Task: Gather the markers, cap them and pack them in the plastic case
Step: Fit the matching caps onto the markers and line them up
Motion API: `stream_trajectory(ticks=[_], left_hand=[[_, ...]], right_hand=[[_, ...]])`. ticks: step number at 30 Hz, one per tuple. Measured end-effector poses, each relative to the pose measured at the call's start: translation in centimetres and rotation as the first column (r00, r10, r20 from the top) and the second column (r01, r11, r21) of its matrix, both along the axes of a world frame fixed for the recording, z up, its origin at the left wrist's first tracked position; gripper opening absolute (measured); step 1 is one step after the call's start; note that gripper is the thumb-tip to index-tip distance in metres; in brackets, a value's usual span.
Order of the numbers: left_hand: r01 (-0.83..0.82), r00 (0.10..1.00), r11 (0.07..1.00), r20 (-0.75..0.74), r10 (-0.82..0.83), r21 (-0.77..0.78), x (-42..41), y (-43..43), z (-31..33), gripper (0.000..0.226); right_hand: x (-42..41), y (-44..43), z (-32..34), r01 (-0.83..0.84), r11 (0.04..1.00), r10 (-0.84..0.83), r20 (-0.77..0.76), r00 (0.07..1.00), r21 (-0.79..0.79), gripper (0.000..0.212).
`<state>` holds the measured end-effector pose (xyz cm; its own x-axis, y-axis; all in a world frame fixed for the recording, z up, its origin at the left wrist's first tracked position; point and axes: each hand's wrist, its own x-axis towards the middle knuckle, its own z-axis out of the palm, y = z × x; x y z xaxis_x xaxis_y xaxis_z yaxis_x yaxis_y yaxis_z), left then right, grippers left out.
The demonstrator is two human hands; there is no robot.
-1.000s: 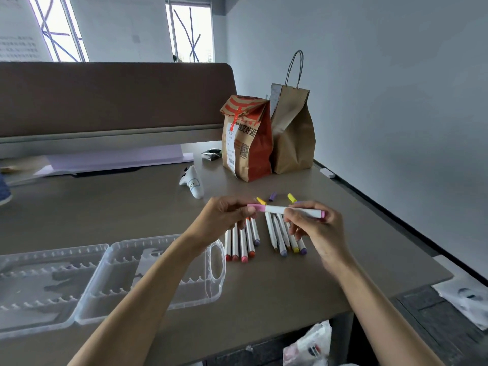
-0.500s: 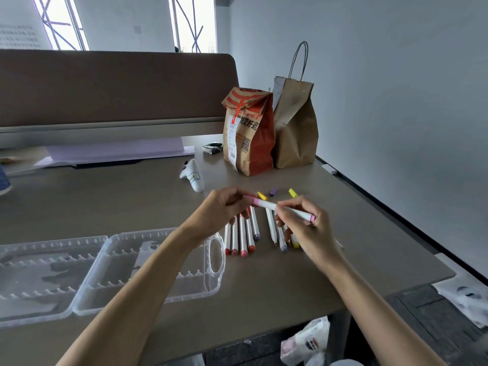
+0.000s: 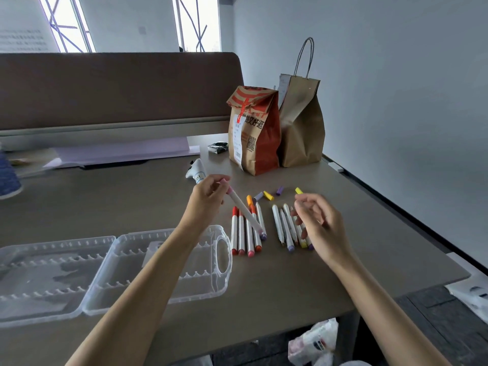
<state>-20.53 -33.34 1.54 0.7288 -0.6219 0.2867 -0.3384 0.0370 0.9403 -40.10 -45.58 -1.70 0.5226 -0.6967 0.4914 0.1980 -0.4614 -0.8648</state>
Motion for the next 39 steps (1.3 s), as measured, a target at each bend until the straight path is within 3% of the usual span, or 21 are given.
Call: stream_trajectory(ticks=[11, 21, 30, 34, 39], left_hand=[[-0.052, 0.969, 0.982, 0.246, 0.007, 0.179, 0.1, -0.6, -1.1, 0.023], [0.000, 0.994, 0.989, 0.111, -0.016, 0.148, -0.1, -1.0, -1.1, 0.020], [-0.043, 0.948, 0.949, 0.312, -0.060, 0.312, -1.1, -0.6, -1.7, 0.023], [-0.038, 0.956, 0.939, 0.287, -0.066, 0.341, -1.4, -0.9, -1.8, 0.025], [0.000, 0.952, 0.899, 0.275, -0.134, 0.438, -1.7, -1.0, -2.0, 0.050]], right_hand=[[0.1, -0.5, -0.4, 0.039, 0.999, -0.038, -0.092, 0.995, 0.008, 0.011], [0.1, -0.5, -0.4, 0.057, 0.998, -0.054, -0.123, 0.991, 0.023, 0.014], [0.2, -0.8, -0.6, 0.060, 0.998, -0.059, -0.115, 0.992, 0.003, 0.029], [0.1, -0.8, -0.6, 0.059, 0.998, -0.058, -0.109, 0.992, 0.007, 0.032], [0.2, -0.9, -0.5, 0.062, 0.997, -0.058, -0.088, 0.994, 0.042, 0.030]])
